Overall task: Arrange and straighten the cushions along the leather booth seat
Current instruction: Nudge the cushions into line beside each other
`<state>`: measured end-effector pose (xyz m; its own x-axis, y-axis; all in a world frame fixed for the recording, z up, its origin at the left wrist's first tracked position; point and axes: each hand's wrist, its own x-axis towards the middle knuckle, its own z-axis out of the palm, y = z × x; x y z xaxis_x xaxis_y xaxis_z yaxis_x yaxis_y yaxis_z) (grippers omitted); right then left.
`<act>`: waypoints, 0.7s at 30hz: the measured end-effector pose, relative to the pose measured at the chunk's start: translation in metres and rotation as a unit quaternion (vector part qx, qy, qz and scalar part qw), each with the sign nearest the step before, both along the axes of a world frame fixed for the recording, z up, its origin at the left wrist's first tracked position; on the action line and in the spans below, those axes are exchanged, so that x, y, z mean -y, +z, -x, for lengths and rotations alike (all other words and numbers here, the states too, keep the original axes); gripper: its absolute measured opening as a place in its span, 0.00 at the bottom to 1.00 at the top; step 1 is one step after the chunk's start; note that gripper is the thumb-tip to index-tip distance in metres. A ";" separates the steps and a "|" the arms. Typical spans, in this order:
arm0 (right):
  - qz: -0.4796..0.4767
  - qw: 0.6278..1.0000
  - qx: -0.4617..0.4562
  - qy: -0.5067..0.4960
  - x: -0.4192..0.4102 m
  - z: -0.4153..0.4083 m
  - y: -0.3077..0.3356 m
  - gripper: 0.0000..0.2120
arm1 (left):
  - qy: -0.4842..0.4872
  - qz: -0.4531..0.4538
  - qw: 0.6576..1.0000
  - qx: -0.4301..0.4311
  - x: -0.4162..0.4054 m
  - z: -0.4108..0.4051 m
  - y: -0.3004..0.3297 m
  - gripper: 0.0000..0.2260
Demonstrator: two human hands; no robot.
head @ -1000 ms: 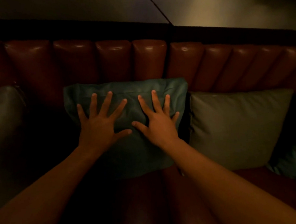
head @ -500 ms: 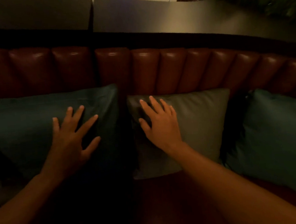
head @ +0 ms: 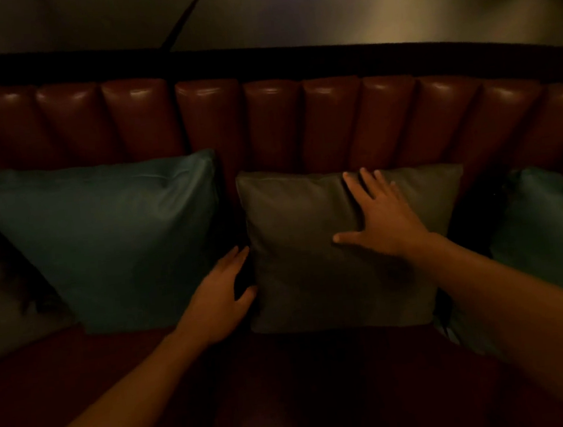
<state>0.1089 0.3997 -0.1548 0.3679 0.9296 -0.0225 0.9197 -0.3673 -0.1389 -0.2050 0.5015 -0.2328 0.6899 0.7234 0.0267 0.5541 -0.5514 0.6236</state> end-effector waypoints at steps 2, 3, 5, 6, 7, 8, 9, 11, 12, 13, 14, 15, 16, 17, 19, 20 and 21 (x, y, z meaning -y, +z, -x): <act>0.036 0.999 -0.022 -0.003 -0.008 -0.007 -0.003 0.62 | 0.014 0.081 0.997 -0.001 0.003 0.002 -0.016 0.36; 0.048 0.999 -0.016 -0.012 -0.011 -0.007 -0.005 0.63 | 0.033 0.127 0.991 -0.009 0.006 0.004 -0.025 0.37; 0.054 0.996 0.060 -0.034 -0.017 -0.006 -0.007 0.63 | 0.063 0.219 0.973 -0.033 0.011 0.006 -0.043 0.39; 0.060 0.992 0.103 -0.033 -0.020 -0.005 -0.006 0.62 | 0.077 0.257 0.962 -0.048 0.014 0.007 -0.050 0.38; 0.064 0.989 0.129 -0.023 -0.023 -0.004 -0.005 0.60 | 0.089 0.282 0.954 -0.058 0.018 0.006 -0.056 0.36; 0.059 0.989 0.135 -0.014 -0.024 -0.005 -0.004 0.58 | 0.104 0.300 0.946 -0.071 0.022 0.004 -0.059 0.33; 0.048 0.991 0.128 -0.009 -0.024 -0.007 -0.004 0.57 | 0.113 0.320 0.937 -0.082 0.027 0.002 -0.060 0.30; 0.037 0.996 0.078 -0.009 -0.023 -0.011 -0.006 0.56 | 0.126 0.387 0.911 -0.073 0.033 -0.004 -0.057 0.28; 0.040 0.998 0.044 -0.014 -0.022 -0.012 -0.007 0.54 | 0.128 0.424 0.895 -0.062 0.034 -0.008 -0.055 0.29; 0.040 0.999 0.016 -0.020 -0.021 -0.013 -0.008 0.52 | 0.123 0.444 0.886 -0.053 0.033 -0.012 -0.055 0.30; 0.034 0.999 0.004 -0.026 -0.020 -0.013 -0.011 0.49 | 0.117 0.451 0.883 -0.051 0.032 -0.017 -0.054 0.30; 0.020 0.999 0.008 -0.030 -0.017 -0.012 -0.014 0.48 | 0.115 0.443 0.888 -0.053 0.028 -0.021 -0.054 0.29; 0.001 0.999 0.018 -0.033 -0.014 -0.011 -0.017 0.46 | 0.116 0.430 0.893 -0.058 0.024 -0.025 -0.054 0.28; -0.022 0.999 0.023 -0.034 -0.010 -0.011 -0.020 0.45 | 0.122 0.417 0.899 -0.064 0.020 -0.031 -0.054 0.26; -0.072 0.997 0.019 -0.030 -0.001 -0.008 -0.023 0.42 | 0.148 0.401 0.901 -0.072 0.013 -0.036 -0.058 0.20; -0.096 0.995 0.010 -0.031 0.002 -0.007 -0.022 0.41 | 0.159 0.398 0.900 -0.076 0.011 -0.036 -0.061 0.18; -0.118 0.992 -0.004 -0.037 0.005 -0.008 -0.019 0.38 | 0.163 0.387 0.904 -0.083 0.009 -0.035 -0.064 0.18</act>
